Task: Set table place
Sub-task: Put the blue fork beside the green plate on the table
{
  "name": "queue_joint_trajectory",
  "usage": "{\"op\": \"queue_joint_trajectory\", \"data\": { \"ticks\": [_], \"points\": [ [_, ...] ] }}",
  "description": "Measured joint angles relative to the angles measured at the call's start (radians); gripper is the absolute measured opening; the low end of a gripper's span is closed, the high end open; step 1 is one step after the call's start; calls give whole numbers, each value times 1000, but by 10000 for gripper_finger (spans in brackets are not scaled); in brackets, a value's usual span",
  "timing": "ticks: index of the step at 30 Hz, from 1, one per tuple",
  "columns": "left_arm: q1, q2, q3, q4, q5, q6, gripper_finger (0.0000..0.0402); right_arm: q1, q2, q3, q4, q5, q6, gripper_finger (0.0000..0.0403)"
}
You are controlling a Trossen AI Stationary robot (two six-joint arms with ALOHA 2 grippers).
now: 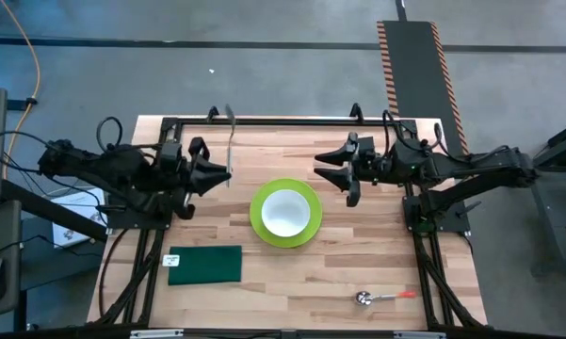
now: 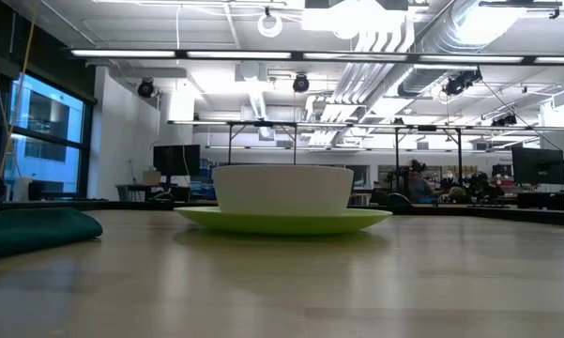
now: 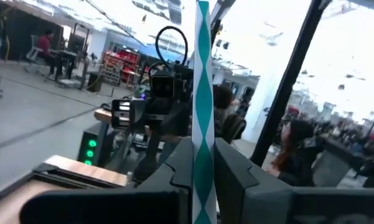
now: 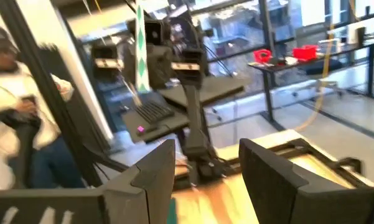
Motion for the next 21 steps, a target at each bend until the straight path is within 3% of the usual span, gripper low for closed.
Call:
{"op": "queue_joint_trajectory", "data": {
  "ticks": [13,21],
  "points": [
    [1,30,0,-13,-13,30,23,0,133,0,241,-20,140,173],
    [1,87,1,-7,-34,29,23,0,181,0,394,-19,158,219]
  ]
}}
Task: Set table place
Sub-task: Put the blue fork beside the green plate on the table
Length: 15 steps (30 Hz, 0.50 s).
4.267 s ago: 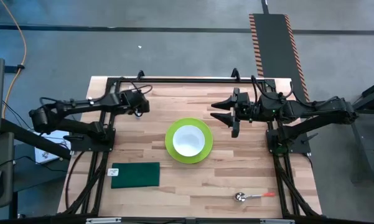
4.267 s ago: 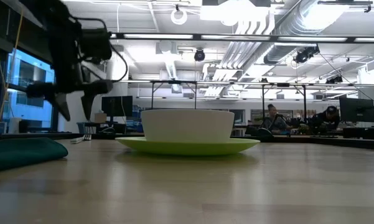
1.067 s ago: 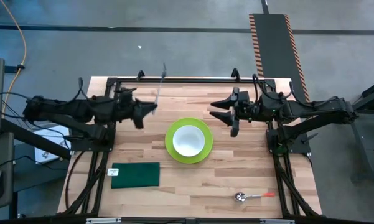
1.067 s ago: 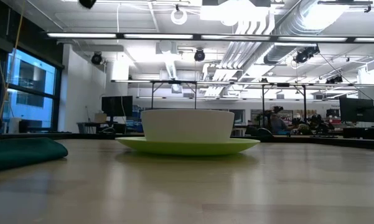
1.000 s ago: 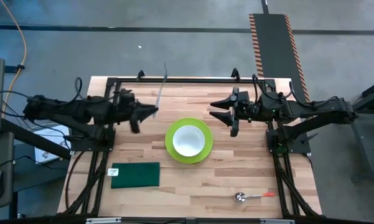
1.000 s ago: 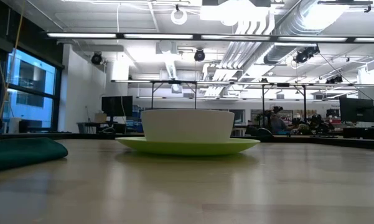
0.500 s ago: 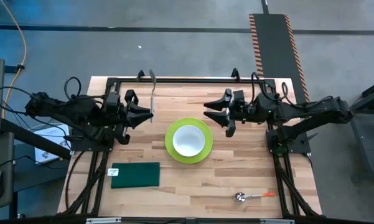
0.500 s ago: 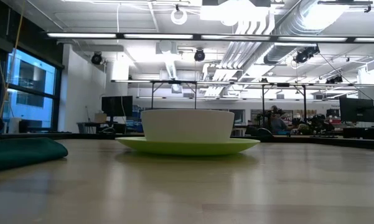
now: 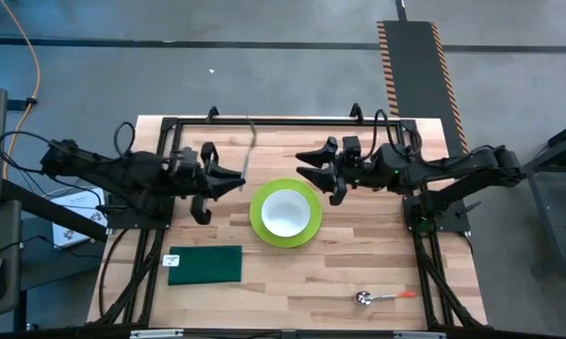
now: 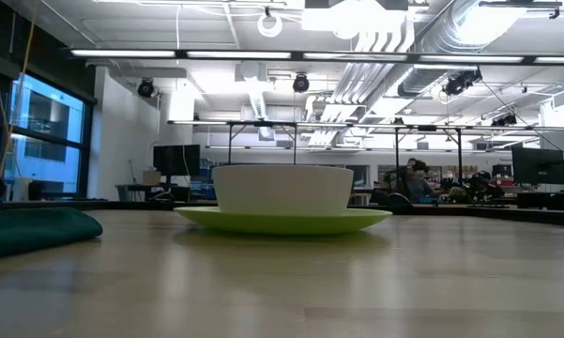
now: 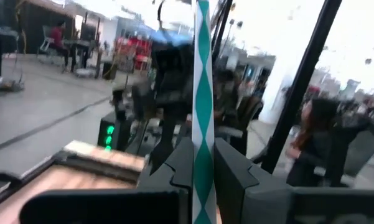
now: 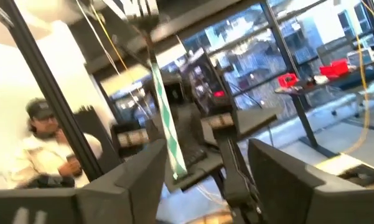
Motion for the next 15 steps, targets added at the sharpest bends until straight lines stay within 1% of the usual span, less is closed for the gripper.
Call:
{"op": "queue_joint_trajectory", "data": {
  "ticks": [5,7,12,15],
  "points": [
    [0,38,-3,22,-8,-10,23,-12,42,4,81,-11,56,257],
    [0,63,0,59,-8,-11,23,-18,74,32,72,-39,69,264],
    [0,94,2,75,-9,-16,23,-20,177,183,8,-81,11,267],
    [0,104,-3,61,-19,-36,23,-20,214,268,-93,-114,-19,268]
  ]
}}
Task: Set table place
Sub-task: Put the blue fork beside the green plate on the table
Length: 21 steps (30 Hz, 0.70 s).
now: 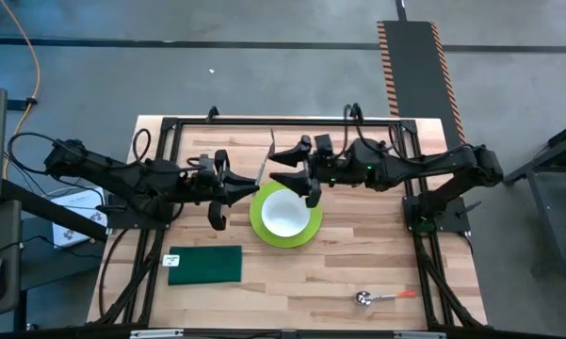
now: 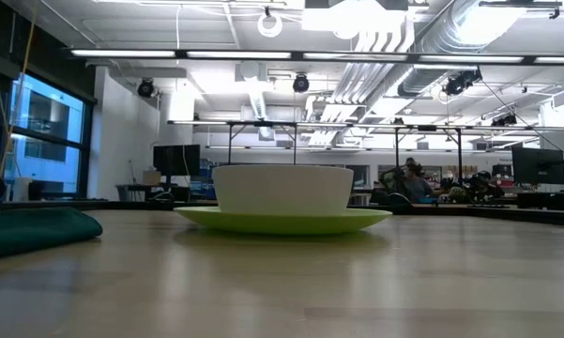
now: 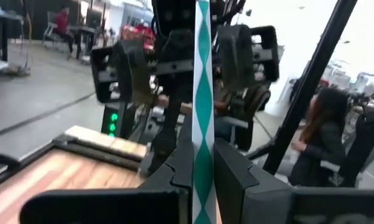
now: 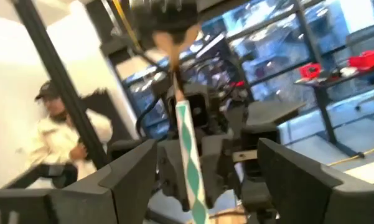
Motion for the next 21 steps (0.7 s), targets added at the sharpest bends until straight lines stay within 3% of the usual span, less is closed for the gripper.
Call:
{"op": "queue_joint_trajectory", "data": {
  "ticks": [6,14,21],
  "points": [
    [0,20,2,7,-6,-11,23,0,43,99,-132,-65,-2,268],
    [0,22,1,1,-5,-17,24,0,41,106,-125,-23,-7,265],
    [0,21,1,-2,-5,-17,24,0,41,106,-122,-13,-4,218]
  ]
}}
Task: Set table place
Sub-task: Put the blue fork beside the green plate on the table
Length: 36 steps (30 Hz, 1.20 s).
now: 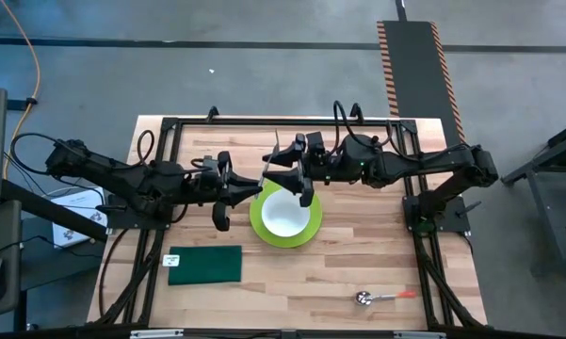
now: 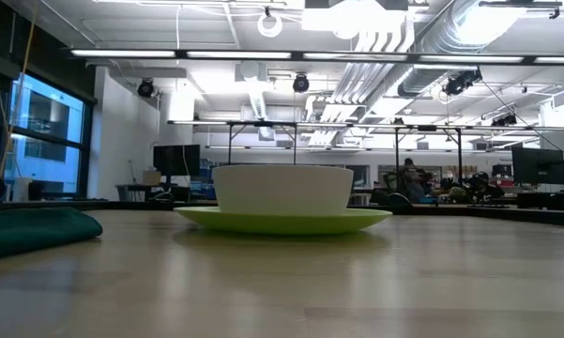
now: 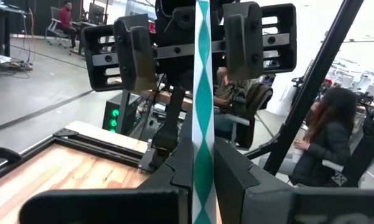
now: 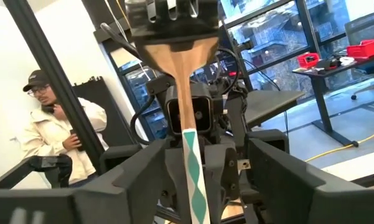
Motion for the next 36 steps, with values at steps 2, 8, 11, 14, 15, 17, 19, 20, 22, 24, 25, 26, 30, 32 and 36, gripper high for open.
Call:
{"op": "queue_joint_trajectory", "data": {
  "ticks": [2,8,11,14,15,17,19,20,22,24,25,26,30,32,36],
  "points": [
    [0,0,0,0,0,0,24,0,0,0,0,0,1,194],
    [0,0,0,0,-11,0,24,0,0,0,0,0,8,108],
    [0,0,0,0,-17,0,24,0,0,0,0,-1,8,62],
    [0,0,0,-1,-18,-4,24,0,-2,0,-7,-1,6,18],
    [0,0,0,-1,-18,-5,24,0,-2,0,-6,-3,5,11],
    [0,0,0,-1,-18,-6,27,0,-2,0,-6,-3,5,11],
    [0,0,0,-1,-18,-5,29,0,-2,0,-6,0,8,14],
    [0,0,0,-1,-18,-3,29,0,-2,0,-6,0,8,12],
    [0,0,0,-1,-18,-2,32,0,-2,0,-6,-1,7,6],
    [0,0,0,-1,-18,0,40,0,-2,0,-6,0,7,5],
    [0,0,0,-1,-18,0,47,0,-2,0,-6,0,8,5],
    [0,0,0,-1,-17,1,56,0,-2,0,-6,0,9,4],
    [0,-2,0,1,-17,-2,109,0,-2,0,-8,0,12,3],
    [0,-14,0,0,-17,-3,142,0,-8,-1,-26,-5,9,2],
    [0,-56,0,-2,-17,-4,207,-8,-51,-2,-118,-21,-11,1]
  ]
}}
